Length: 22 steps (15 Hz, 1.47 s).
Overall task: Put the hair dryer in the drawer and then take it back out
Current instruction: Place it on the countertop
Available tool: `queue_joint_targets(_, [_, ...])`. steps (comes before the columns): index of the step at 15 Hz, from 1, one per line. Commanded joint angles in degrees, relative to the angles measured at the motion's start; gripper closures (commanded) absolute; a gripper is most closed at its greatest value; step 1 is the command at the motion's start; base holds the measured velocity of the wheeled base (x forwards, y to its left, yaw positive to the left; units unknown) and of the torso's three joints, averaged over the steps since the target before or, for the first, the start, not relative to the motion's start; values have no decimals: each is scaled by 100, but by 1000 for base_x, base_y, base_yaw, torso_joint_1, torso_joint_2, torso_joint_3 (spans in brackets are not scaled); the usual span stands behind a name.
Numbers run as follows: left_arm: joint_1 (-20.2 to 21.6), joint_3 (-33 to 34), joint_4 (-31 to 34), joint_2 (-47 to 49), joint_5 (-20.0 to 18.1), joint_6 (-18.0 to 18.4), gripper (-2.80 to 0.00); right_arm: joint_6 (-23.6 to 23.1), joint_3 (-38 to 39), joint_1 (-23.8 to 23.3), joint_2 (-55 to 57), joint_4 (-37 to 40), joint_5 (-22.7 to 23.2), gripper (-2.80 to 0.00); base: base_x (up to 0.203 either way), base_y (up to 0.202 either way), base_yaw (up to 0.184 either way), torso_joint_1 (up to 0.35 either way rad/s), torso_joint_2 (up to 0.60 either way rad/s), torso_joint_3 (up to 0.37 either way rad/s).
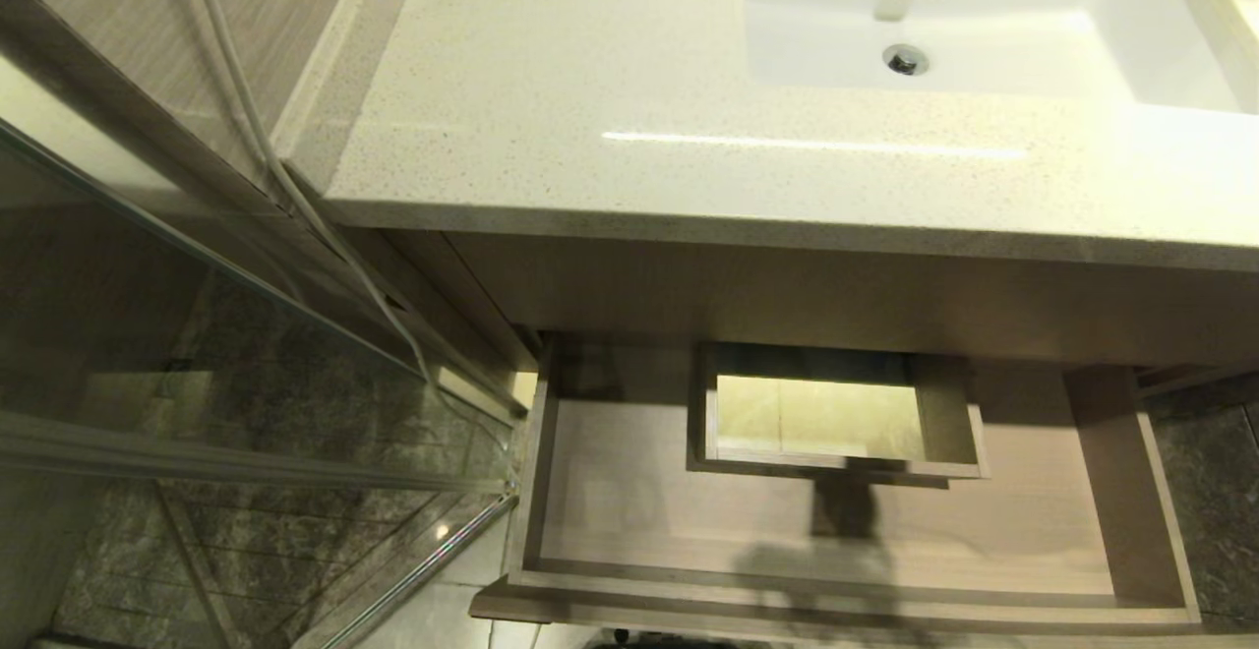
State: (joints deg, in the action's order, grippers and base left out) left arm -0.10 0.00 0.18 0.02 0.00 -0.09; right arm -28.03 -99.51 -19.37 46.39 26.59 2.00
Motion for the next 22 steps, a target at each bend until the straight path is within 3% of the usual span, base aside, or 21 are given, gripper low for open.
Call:
queue_joint_targets(1, [1,9,-1,-2,0,1,0,-19,29,-5,-15,30,2,0,0,0,0,51,-7,38])
queue_joint_targets(8, [1,9,-1,-2,0,1,0,-21,58,3,32,102,27,0,0,0,0,129,-40,91])
queue_joint_targets(13, [1,9,-1,-2,0,1,0,-56,16,91,366,835,112,0,0,0,0,28,-8,21])
queue_joint_targets(15, [1,9,-1,-2,0,1,0,-69,4,240,542,847,445,0,0,0,0,0,0,0])
queue_joint_targets(18, [1,9,-1,-2,0,1,0,-353,-92,341,869,975,1333,0,0,0,0,0,0,0])
queue_joint_targets(22, [1,9,-1,-2,0,1,0,-515,-446,400,1319,1378,1604,0,0,0,0,0,0,0])
